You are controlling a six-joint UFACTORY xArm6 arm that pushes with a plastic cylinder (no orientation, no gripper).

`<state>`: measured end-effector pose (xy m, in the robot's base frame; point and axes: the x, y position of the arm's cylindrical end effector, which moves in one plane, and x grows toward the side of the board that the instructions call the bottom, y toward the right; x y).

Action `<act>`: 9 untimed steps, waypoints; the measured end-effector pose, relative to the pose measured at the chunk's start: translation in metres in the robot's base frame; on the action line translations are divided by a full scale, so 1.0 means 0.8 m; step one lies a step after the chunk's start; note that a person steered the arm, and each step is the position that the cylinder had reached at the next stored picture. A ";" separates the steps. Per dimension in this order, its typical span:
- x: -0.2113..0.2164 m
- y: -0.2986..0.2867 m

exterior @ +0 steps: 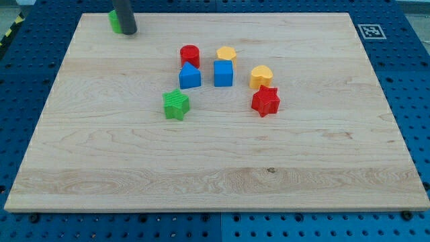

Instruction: Slide the green star closer to the green circle

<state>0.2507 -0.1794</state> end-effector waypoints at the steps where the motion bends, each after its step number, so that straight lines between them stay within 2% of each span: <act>1: 0.037 0.036; 3: 0.151 0.084; 5: 0.298 0.102; 6: 0.326 0.206; 7: 0.324 0.247; 9: 0.301 0.168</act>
<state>0.4914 -0.0447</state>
